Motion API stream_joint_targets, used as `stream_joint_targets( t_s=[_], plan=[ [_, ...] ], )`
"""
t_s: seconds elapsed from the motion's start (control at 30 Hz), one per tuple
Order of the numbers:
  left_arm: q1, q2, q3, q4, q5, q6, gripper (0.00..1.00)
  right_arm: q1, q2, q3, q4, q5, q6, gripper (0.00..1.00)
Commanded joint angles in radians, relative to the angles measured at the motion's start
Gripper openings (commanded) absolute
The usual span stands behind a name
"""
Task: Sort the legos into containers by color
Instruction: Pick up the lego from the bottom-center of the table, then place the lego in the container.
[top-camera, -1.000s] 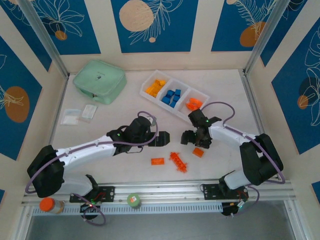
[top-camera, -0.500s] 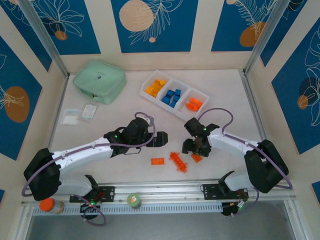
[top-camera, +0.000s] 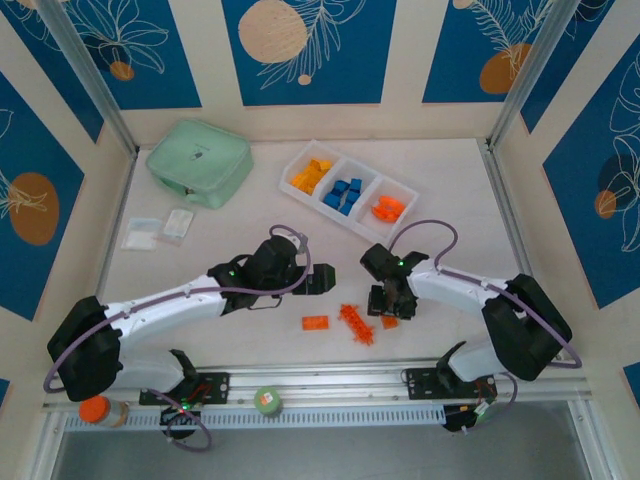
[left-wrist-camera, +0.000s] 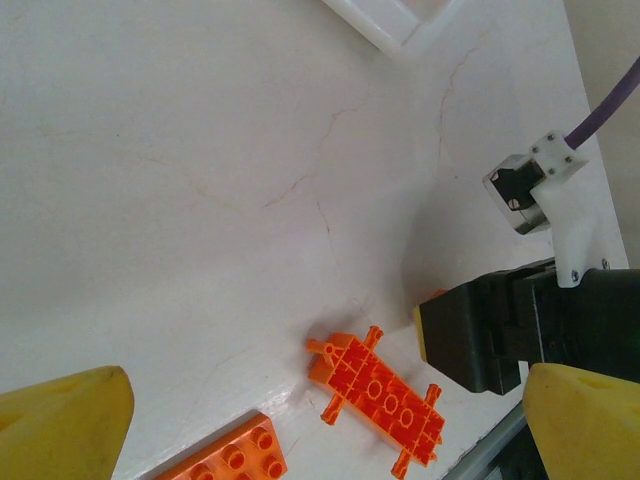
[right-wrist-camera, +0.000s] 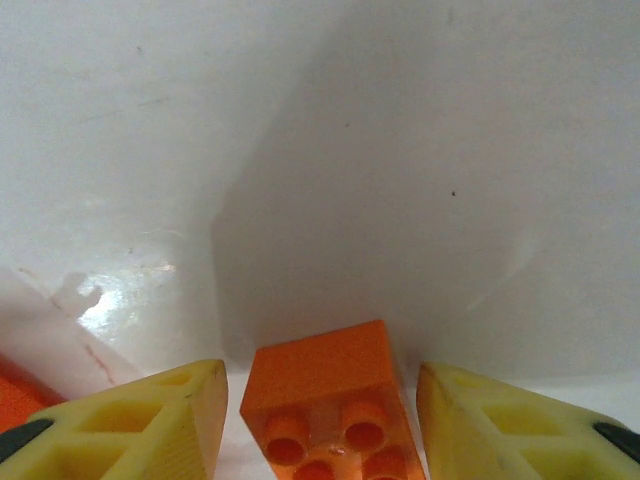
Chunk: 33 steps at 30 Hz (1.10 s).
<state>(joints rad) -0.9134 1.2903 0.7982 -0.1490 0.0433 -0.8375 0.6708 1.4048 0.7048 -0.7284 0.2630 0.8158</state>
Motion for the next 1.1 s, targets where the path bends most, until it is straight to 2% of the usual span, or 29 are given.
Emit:
stream_joint_targets(
  t_s=[0.0,0.2,0.33,0.5,0.7,0.87,1.07],
  plan=[
    [-0.01,-0.009,-0.01,0.007,0.009,-0.005,0.99,0.013,0.015,0.003,-0.012,0.018,-0.008,0.51],
    [-0.01,-0.006,-0.007,0.005,0.008,-0.003,0.99,0.006,0.001,-0.01,0.013,0.004,-0.034,0.39],
    [-0.01,0.001,0.005,0.014,0.013,0.0,0.99,0.004,-0.03,0.0,0.01,0.006,-0.058,0.34],
    [-0.009,0.017,0.041,0.006,0.017,0.022,0.99,-0.02,-0.072,0.037,-0.001,0.008,-0.093,0.33],
    [0.001,0.031,0.097,-0.032,0.009,0.071,0.99,-0.117,-0.077,0.199,-0.015,0.035,-0.195,0.33],
    [0.023,0.037,0.128,-0.055,0.003,0.097,0.99,-0.212,0.009,0.362,0.031,0.065,-0.276,0.33],
    [0.066,0.052,0.154,-0.06,0.02,0.11,0.99,-0.312,0.229,0.585,0.076,0.085,-0.333,0.33]
  ],
)
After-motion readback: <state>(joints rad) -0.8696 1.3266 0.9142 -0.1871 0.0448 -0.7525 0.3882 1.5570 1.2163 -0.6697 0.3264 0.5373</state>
